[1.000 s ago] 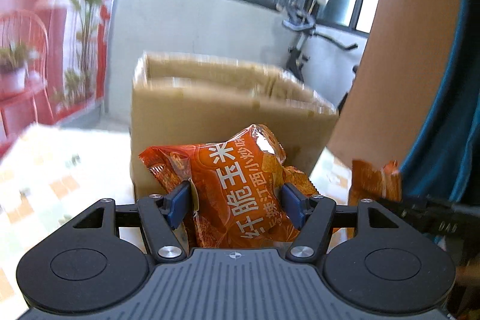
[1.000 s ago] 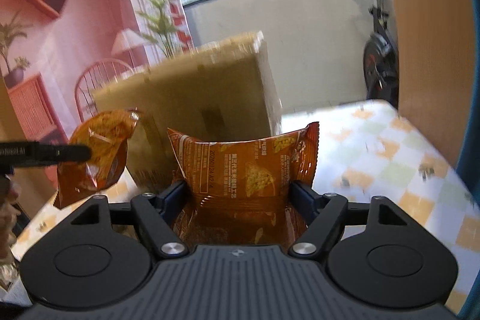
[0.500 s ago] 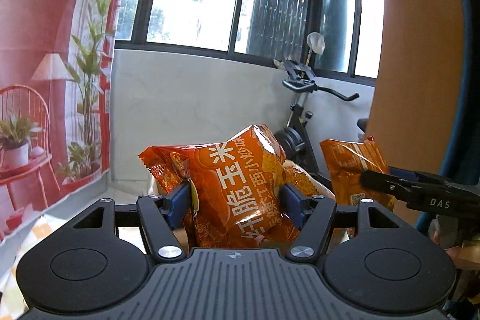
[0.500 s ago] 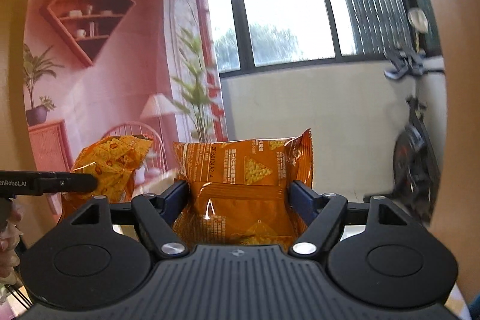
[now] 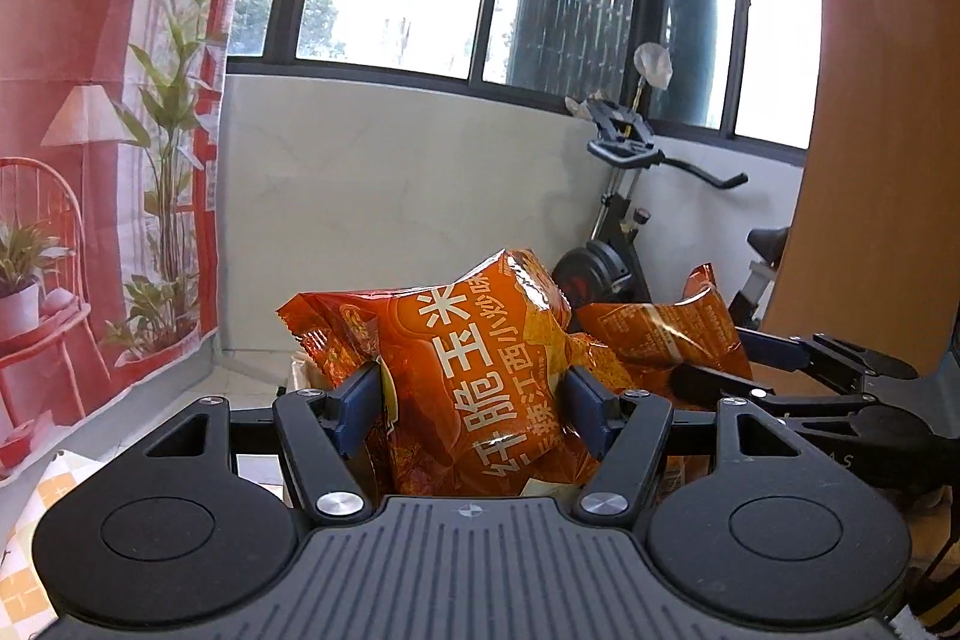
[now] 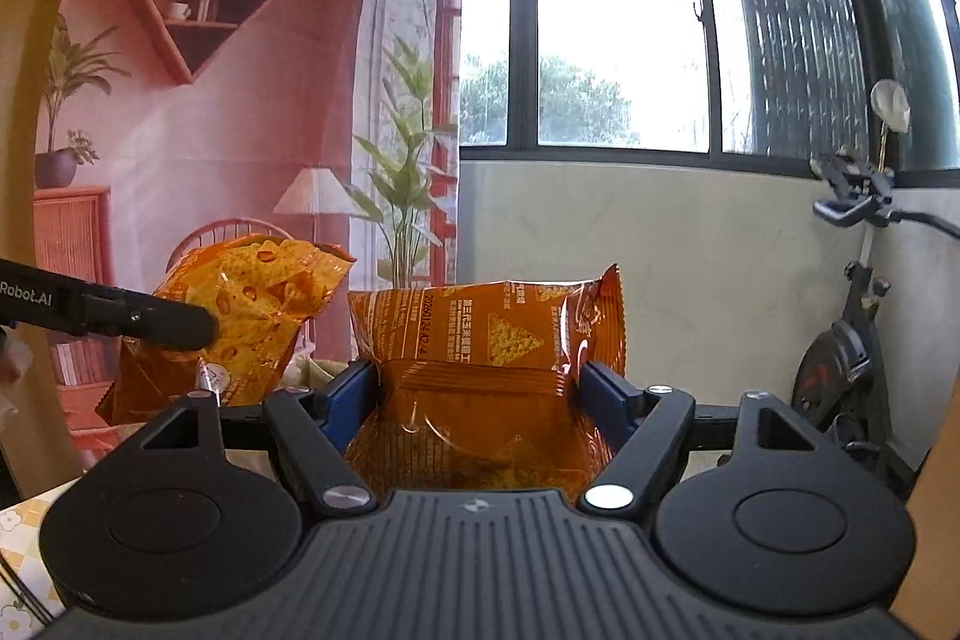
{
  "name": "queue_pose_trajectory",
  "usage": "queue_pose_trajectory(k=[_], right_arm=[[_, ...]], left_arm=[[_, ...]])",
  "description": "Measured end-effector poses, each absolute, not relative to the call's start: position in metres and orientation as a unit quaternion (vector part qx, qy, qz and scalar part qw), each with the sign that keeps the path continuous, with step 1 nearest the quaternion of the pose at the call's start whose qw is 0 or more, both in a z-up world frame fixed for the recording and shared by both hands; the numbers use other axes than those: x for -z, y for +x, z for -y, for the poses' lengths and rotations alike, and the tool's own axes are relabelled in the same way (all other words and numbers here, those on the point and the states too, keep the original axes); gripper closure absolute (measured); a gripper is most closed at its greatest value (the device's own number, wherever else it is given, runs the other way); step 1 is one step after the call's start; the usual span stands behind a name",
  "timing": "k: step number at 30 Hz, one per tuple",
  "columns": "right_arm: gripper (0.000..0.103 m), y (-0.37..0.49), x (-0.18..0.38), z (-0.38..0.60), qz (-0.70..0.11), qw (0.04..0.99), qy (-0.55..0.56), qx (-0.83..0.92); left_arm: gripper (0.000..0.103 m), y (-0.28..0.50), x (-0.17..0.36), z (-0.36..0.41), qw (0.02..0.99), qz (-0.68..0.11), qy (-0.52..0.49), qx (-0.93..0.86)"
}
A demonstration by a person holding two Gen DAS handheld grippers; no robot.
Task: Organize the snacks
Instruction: 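Open both tools to drop the orange bags into the box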
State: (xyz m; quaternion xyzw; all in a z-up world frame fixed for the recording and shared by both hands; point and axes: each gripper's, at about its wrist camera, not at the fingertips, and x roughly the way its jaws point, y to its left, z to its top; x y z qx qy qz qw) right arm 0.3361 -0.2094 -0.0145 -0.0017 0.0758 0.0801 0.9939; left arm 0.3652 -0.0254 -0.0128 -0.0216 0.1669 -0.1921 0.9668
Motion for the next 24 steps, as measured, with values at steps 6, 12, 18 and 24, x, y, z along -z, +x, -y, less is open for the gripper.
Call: queue_pose_trajectory(k=[6, 12, 18, 24], right_arm=[[0.027, 0.359, 0.028, 0.218, -0.094, 0.992, 0.000, -0.088], [0.026, 0.366, 0.041, 0.224, -0.121, 0.988, 0.020, -0.092], [0.020, 0.368, 0.048, 0.221, -0.168, 0.982, 0.010, -0.081], [0.018, 0.354, 0.042, 0.221, -0.171, 0.983, 0.016, -0.072]], left_arm=[[0.035, 0.385, 0.023, 0.026, 0.962, -0.190, -0.017, 0.195], [0.031, 0.388, 0.029, 0.027, 0.956, -0.217, -0.006, 0.198], [0.017, 0.390, 0.028, 0.022, 0.954, -0.237, 0.000, 0.182], [0.017, 0.376, 0.018, 0.019, 0.955, -0.232, 0.004, 0.184]])
